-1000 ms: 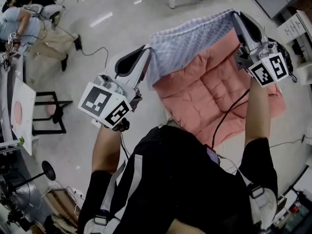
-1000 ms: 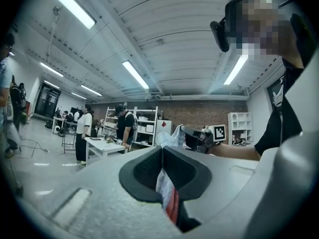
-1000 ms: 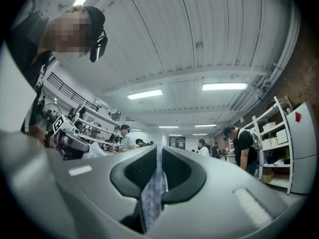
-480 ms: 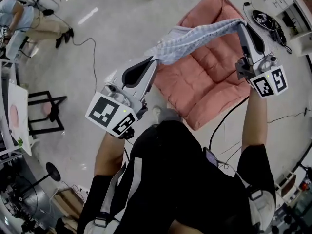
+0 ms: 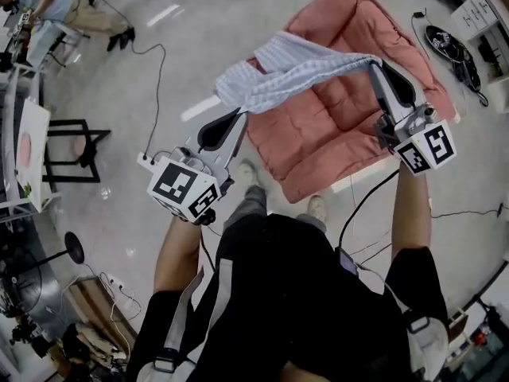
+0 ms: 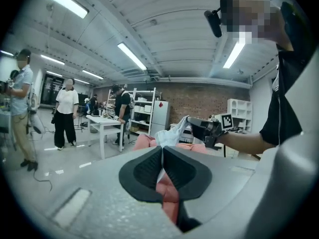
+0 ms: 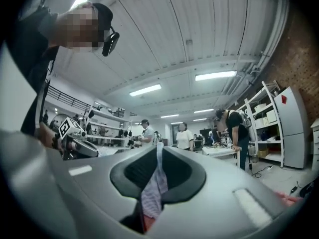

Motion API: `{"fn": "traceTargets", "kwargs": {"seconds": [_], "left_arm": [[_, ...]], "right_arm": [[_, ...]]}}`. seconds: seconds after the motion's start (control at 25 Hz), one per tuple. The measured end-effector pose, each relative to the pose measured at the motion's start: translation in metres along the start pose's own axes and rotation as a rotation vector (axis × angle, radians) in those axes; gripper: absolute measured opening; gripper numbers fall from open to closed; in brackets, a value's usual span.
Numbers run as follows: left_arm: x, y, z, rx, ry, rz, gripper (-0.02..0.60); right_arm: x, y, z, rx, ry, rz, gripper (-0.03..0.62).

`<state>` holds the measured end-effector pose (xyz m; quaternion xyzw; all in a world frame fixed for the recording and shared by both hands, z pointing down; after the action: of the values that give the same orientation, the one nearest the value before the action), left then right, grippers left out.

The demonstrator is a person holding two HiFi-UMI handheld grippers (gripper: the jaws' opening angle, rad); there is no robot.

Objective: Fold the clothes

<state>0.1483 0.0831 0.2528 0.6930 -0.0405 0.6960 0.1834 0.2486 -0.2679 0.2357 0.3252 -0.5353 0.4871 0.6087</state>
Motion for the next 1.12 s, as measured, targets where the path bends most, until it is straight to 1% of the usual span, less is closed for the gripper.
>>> {"fn": "traceTargets", "kwargs": {"seconds": [0.12, 0.2, 0.36, 0.48, 0.6, 0.84, 1.12], "left_arm": [[0.025, -0.003, 0.044, -0.087, -0.029, -0.056, 0.014], [0.035, -0.009, 0.072, -0.131, -0.050, -0.076, 0.014], [0.043, -0.017, 0.125, -0.208, -0.012, -0.121, 0.014], [0.047, -0.022, 0.149, -0.243, -0.019, -0.133, 0.014], [0.055, -0.030, 0.160, -0.252, -0.028, -0.157, 0.014], [0.072, -0.048, 0.185, -0.242, -0.074, -0.186, 0.014], [0.108, -0.047, 0.221, -0.191, -0.121, -0.244, 0.014]], "right_arm": [[0.010, -0.031, 0.002, -0.062, -0.023, -0.102, 0.037], [0.015, -0.048, -0.002, -0.107, -0.035, -0.152, 0.037], [0.024, -0.083, 0.003, -0.161, -0.072, -0.248, 0.037], [0.027, -0.102, 0.001, -0.195, -0.111, -0.299, 0.037], [0.033, -0.113, -0.007, -0.219, -0.121, -0.320, 0.037], [0.047, -0.132, -0.017, -0.255, -0.091, -0.361, 0.035], [0.070, -0.171, -0.019, -0.255, -0.052, -0.451, 0.035]]}}
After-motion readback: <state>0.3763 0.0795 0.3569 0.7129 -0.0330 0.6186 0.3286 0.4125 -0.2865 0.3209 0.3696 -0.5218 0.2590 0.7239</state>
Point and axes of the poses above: the fingertips, and each gripper's own axes: y forward along the fingers, z to its right, x out of its underside, the point moved 10 cm from there along -y, backward along the fingers, and after that the axes turned 11 degrees about y, right-handed, at the moved point
